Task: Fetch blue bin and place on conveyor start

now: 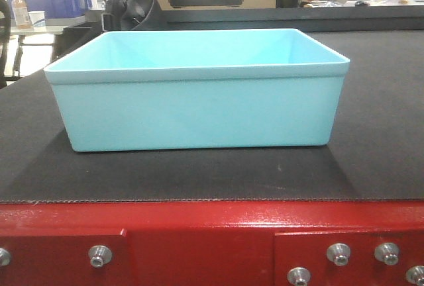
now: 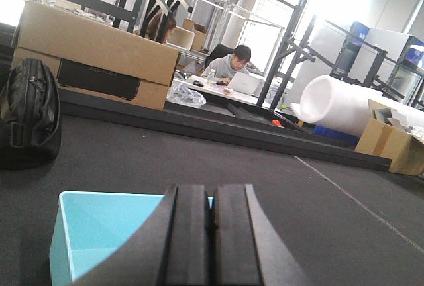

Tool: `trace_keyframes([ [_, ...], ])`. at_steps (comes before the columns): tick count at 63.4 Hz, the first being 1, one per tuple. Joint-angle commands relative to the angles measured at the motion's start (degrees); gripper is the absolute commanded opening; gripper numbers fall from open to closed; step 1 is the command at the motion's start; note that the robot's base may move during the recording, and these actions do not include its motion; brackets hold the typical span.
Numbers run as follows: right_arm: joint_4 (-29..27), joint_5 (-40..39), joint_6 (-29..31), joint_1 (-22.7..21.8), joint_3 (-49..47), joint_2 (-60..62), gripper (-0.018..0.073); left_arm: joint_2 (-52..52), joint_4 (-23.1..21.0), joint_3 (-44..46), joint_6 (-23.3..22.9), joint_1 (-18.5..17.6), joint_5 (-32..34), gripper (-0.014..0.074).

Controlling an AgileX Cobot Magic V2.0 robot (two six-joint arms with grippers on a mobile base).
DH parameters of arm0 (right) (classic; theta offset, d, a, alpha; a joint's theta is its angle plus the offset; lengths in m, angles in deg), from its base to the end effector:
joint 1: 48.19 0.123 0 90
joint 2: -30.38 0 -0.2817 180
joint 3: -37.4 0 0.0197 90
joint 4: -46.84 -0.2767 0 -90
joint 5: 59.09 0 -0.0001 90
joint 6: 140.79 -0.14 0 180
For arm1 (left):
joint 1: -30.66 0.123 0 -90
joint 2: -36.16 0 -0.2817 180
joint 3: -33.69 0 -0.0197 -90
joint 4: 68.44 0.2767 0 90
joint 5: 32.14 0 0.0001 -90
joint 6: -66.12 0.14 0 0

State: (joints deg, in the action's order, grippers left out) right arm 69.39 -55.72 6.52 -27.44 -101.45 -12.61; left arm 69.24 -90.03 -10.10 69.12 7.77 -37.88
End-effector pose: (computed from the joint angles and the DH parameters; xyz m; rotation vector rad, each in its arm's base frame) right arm 0.1947 0.0703 0.3695 -0.1235 1.5321 0.4132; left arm 0.1524 -0.0700 0.3777 0.0870 1.4617 -0.6180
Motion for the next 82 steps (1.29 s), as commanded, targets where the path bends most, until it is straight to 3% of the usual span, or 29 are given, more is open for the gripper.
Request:
trace_keyframes([
  [1, -2.83, 0.24, 0.32, -1.11, 0.09, 0.45, -0.0162, -0.36, -0.36, -0.11, 0.18, -0.14, 0.77, -0.0111],
  [5, -5.18, 1.51, 6.02, -3.68, 0.3, 1.15, -0.0162, -0.36, -0.36, -0.11, 0.18, -0.14, 0.77, -0.0111],
  [11, -15.25, -2.08, 27.51, -8.76, 2.36, 3.37, -0.0162, -0.36, -0.36, -0.11, 0.18, -0.14, 0.77, -0.0111],
  [16, -21.56, -6.96, 37.62, -13.19, 5.82, 5.59, -0.0162, -0.36, -0.36, -0.11, 0.18, -0.14, 0.77, -0.0111],
  [27, -21.78, -8.12, 37.75, -20.85, 13.79, 10.84, -0.0162, -0.36, -0.36, -0.11, 0.18, -0.14, 0.77, -0.0111],
  [39, -21.78, -8.12, 37.64, -25.73, 23.49, 19.45, -0.0162, -0.36, -0.36, -0.11, 0.18, -0.14, 0.77, -0.0111],
  [57, -21.78, -7.72, 34.76, -25.86, 35.81, 30.36, -0.0162, -0.36, -0.36, -0.11, 0.18, -0.14, 0.77, -0.0111],
  [69, -21.78, -3.36, 34.77, -25.86, 35.97, 35.11, -0.0162, -0.36, -0.36, -0.11, 0.18, -0.14, 0.77, -0.0111],
  [82, -21.78, -3.79, 34.77, -25.86, 35.97, 35.11, -0.0162, -0.39, -0.36, -0.11, 0.18, -0.14, 0.87, -0.0111],
])
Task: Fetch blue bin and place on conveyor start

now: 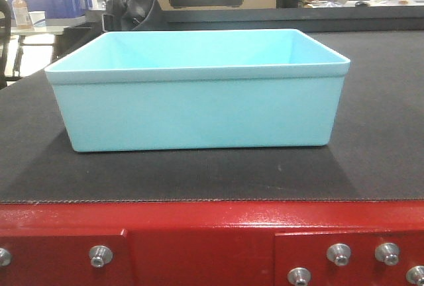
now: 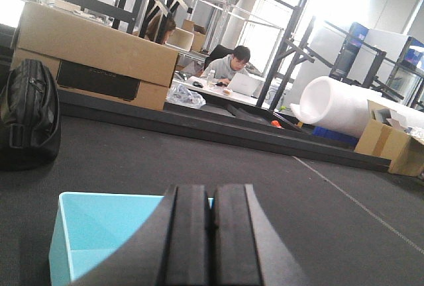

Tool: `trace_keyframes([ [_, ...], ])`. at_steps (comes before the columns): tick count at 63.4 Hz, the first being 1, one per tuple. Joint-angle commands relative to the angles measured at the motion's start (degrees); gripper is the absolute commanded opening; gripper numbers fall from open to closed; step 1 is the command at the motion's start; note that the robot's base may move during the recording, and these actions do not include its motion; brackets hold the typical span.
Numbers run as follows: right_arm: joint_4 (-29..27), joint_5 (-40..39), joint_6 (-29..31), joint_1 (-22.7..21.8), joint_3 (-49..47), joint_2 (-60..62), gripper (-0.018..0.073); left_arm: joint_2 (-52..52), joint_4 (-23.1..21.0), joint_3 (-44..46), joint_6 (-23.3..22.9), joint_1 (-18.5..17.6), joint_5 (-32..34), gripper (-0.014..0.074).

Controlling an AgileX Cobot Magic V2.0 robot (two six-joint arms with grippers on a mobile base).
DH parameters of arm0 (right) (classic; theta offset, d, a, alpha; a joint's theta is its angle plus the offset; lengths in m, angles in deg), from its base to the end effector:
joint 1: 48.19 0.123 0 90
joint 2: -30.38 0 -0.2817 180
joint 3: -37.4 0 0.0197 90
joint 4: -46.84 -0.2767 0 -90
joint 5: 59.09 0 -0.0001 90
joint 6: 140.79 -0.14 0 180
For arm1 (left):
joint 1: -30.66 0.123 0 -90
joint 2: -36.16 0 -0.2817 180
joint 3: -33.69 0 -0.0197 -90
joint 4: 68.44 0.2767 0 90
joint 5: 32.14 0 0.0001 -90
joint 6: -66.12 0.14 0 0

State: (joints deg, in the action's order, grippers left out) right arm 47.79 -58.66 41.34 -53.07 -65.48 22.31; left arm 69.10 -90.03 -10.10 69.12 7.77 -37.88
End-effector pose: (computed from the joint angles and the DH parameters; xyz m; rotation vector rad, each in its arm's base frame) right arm 0.1343 -0.0115 0.2160 0.0236 1.4952 -0.1121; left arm 0.1518 -0.0697 0.3781 0.0870 1.4592 -0.6185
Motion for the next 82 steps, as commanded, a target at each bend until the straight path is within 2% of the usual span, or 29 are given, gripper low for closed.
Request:
trace_keyframes([
  [1, -0.18, -0.86, -0.04, -0.23, 0.0, 0.19, -0.0162, -0.25, -0.36, -0.11, 0.18, -0.14, 0.87, -0.0111],
  [41, -0.18, -0.86, -0.04, -0.23, 0.0, 0.19, -0.0162, -0.25, -0.36, -0.11, 0.18, -0.14, 0.87, -0.0111],
  [44, -0.18, -0.86, -0.04, -0.23, 0.0, 0.19, -0.0162, -0.63, 1.01, -0.2, 0.32, -0.14, 1.4, -0.0111],
  [47, -0.18, -0.86, -0.04, -0.23, 0.0, 0.19, -0.0162, -1.45, 6.94, -0.49, 0.48, -0.08, 2.62, -0.0111],
  [51, -0.18, -0.86, -0.04, -0.23, 0.0, 0.19, -0.0162, -2.68, 11.27, -1.59, 0.77, 0.78, 4.46, -0.0111],
  [58, -0.18, -0.86, -0.04, -0.23, 0.0, 0.19, -0.0162, -5.58, 12.77, -6.18, 4.97, 5.52, 7.31, -0.0111],
  [73, -0.18, -0.86, -0.04, -0.23, 0.0, 0.19, -0.0162, -12.79, 12.86, -19.08, 4.97, 20.72, 6.4, -0.0111],
  [78, -0.18, -0.86, -0.04, -0.23, 0.0, 0.19, -0.0162, -14.99, 13.53, -21.51, 4.97, 23.6, 6.4, -0.0111],
  [82, -0.18, -0.86, -0.04, -0.23, 0.0, 0.19, -0.0162, -16.91, 16.76, -23.53, 2.66, 24.92, 6.4, -0.0111],
])
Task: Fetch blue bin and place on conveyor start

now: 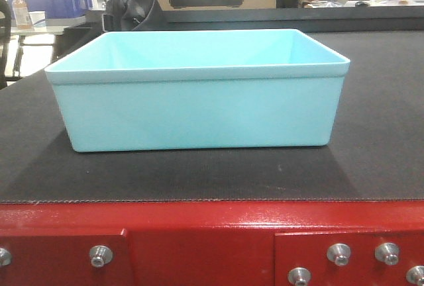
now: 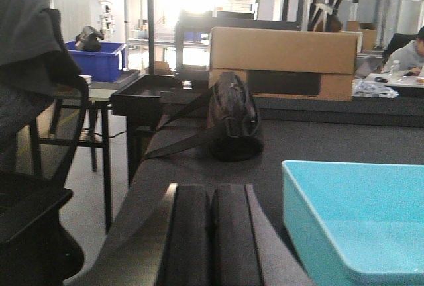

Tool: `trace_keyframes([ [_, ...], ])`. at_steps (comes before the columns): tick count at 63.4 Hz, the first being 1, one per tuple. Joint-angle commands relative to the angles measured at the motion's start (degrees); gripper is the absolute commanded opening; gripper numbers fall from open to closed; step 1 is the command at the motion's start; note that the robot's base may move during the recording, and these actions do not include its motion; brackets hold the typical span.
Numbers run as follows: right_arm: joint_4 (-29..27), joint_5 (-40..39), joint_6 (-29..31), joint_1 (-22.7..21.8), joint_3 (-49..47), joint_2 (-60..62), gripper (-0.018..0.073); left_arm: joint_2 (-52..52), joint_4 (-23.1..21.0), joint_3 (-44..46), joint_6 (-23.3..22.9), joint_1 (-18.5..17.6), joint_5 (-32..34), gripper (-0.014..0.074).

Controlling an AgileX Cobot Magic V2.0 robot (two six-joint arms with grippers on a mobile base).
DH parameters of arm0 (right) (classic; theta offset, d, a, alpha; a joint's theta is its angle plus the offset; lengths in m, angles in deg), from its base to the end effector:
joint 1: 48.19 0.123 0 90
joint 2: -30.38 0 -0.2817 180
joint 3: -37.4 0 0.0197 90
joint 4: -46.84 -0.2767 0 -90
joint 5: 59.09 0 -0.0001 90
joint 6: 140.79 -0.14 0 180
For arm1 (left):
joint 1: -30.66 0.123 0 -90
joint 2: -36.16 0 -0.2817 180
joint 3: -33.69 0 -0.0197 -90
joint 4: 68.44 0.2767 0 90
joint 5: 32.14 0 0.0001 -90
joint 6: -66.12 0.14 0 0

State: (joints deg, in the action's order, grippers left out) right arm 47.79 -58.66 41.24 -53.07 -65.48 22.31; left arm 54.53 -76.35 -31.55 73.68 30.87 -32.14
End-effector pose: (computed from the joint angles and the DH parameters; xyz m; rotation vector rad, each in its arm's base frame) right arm 0.1343 -0.0115 0.2160 0.0249 1.4951 -0.1107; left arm 0.1446 0.0005 0.2776 -0.0071 1.4593 -0.0020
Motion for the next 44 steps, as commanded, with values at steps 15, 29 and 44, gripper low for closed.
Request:
trace_keyframes([
  [15, -0.18, -0.86, 0.06, -0.23, 0.0, 0.19, -0.0162, -10.49, 12.5, -10.2, -11.16, 2.31, 0.66, -0.0111],
  [29, -0.18, -0.86, 0.06, -0.23, 0.0, 0.19, -0.0162, -10.49, 10.74, -11.88, -10.53, 2.31, 1.52, -0.0111],
  [44, -0.18, -0.86, 0.06, -0.23, 0.0, 0.19, -0.0162, -10.49, 7.91, -11.88, -9.15, 2.31, 1.42, -0.0111],
])
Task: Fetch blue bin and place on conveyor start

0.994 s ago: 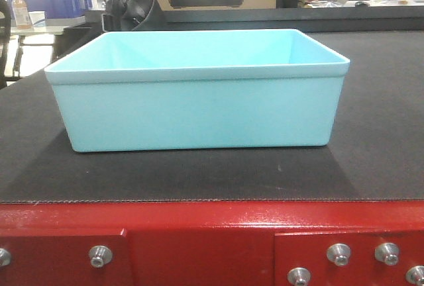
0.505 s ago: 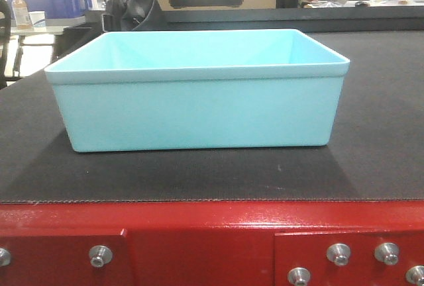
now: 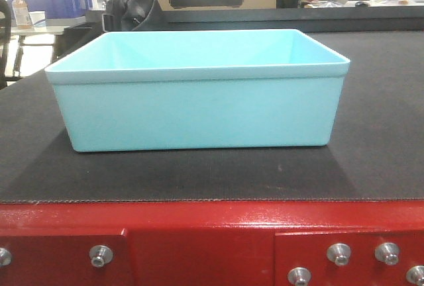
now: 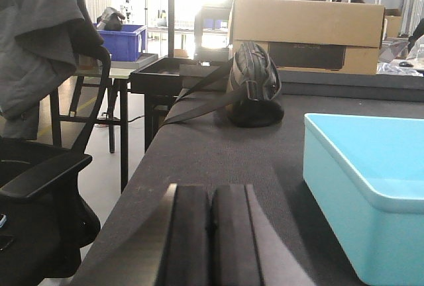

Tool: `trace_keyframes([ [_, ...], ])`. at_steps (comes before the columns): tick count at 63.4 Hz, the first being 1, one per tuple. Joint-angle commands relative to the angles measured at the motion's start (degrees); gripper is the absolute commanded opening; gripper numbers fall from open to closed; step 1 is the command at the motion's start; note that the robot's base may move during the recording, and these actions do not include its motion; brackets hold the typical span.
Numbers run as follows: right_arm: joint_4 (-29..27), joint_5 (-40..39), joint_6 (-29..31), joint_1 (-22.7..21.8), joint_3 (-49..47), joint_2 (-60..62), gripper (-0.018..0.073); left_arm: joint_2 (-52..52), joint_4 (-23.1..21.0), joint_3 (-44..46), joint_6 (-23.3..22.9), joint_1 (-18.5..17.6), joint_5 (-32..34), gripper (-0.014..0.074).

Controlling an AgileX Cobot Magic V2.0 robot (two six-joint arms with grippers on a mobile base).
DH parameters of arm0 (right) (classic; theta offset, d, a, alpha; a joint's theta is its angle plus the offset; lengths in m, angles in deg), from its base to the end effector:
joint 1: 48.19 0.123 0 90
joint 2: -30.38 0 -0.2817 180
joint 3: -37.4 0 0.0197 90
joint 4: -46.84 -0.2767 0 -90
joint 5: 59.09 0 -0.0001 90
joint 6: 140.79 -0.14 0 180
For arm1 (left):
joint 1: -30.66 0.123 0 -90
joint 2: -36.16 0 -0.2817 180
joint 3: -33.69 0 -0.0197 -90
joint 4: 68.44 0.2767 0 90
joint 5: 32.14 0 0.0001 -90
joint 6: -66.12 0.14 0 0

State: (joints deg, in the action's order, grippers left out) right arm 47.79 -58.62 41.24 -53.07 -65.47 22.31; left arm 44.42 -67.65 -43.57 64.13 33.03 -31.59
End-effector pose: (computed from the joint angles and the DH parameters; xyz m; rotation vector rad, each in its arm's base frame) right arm 0.1343 -0.0115 0.2158 0.0249 1.4960 -0.1107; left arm 0.1349 0.0056 0.2169 -0.0461 1.4823 0.0164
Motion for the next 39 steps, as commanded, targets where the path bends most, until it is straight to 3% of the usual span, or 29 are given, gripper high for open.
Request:
trace_keyframes([
  [1, -0.18, -0.89, 0.06, -0.23, 0.0, 0.19, -0.0162, -0.38, -0.79, 0.14, 0.4, 0.15, 0.87, -0.0111],
  [39, -0.18, -0.89, 0.06, -0.23, 0.0, 0.19, -0.0162, -0.38, -0.79, 0.14, 0.4, 0.15, 0.87, -0.0111],
])
